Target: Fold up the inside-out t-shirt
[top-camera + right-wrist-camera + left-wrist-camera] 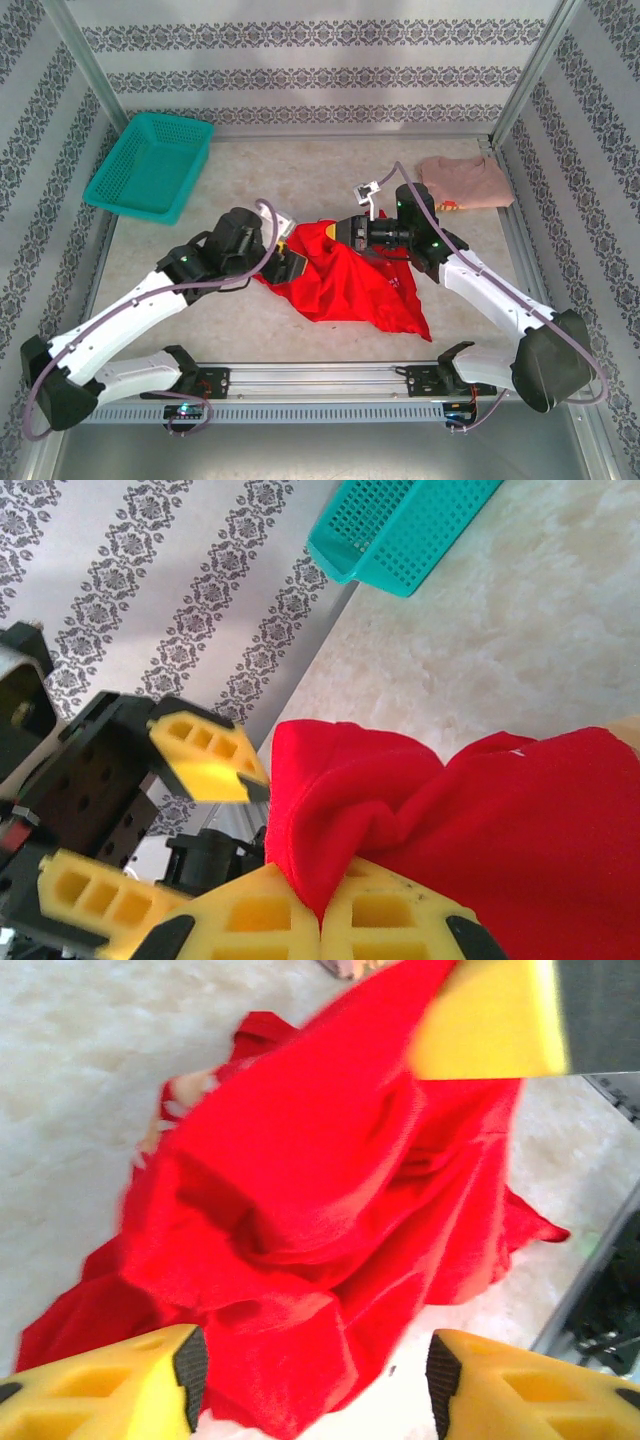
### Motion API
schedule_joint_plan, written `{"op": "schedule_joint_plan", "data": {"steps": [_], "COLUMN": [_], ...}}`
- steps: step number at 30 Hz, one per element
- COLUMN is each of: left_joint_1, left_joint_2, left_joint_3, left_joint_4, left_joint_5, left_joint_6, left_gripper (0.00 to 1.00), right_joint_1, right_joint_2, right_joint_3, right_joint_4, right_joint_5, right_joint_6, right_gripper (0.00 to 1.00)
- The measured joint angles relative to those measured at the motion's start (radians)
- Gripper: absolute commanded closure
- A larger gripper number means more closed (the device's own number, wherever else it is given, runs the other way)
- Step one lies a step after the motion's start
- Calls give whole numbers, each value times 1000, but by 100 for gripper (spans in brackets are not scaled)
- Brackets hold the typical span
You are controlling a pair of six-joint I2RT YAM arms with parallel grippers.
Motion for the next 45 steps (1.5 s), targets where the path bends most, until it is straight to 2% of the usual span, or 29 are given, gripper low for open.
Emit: {"op": "schedule_joint_plan", "data": {"steps": [3, 5, 8, 10, 12, 15, 18, 21, 23, 25, 29, 33, 37, 42, 45], "left_joint_1": [-5, -5, -5, -3, 4, 55, 151, 223, 231, 231, 231, 231, 231, 231, 231], "left_joint_2": [93, 154, 214, 229, 226, 206, 177, 149, 133, 116, 93, 89, 89, 86, 82], "left_joint_3": [32, 51, 69, 71, 74, 77, 76, 68, 66, 63, 61, 61, 61, 61, 61], "left_joint_4": [20, 35, 56, 76, 87, 108, 154, 209, 234, 252, 264, 264, 264, 256, 255], "left_joint_5": [7, 6, 15, 40, 88, 216, 368, 484, 533, 567, 584, 584, 584, 584, 593], "left_joint_6": [8, 11, 10, 5, -4, -63, -187, -340, -420, -486, -565, -598, -608, -604, -600], "left_gripper": [52, 63, 88, 100, 100, 100, 100, 100, 100, 100, 100, 100, 100, 100, 100], "right_joint_1": [0, -1, -1, -8, -21, -33, -5, 75, 132, 182, 255, 331, 387, 393, 372], "right_joint_2": [0, 0, 0, 0, -4, -18, -23, -30, -53, -90, -201, -235, -198, -90, -36], "right_joint_3": [0, 0, 0, 0, 2, 26, 105, 179, 192, 190, 151, 129, 107, 108, 116], "right_joint_4": [0, 0, -1, -7, -36, -158, -323, -443, -491, -536, -535, -488, -434, -390, -375], "right_joint_5": [-1, -2, -2, -2, 5, 80, 272, 511, 630, 698, 701, 681, 657, 708, 732], "right_joint_6": [8, 11, 11, 3, -27, -130, -243, -341, -386, -424, -465, -466, -462, -439, -436], "right_gripper": [100, 100, 100, 100, 100, 92, 77, 69, 63, 58, 55, 60, 64, 56, 55]}}
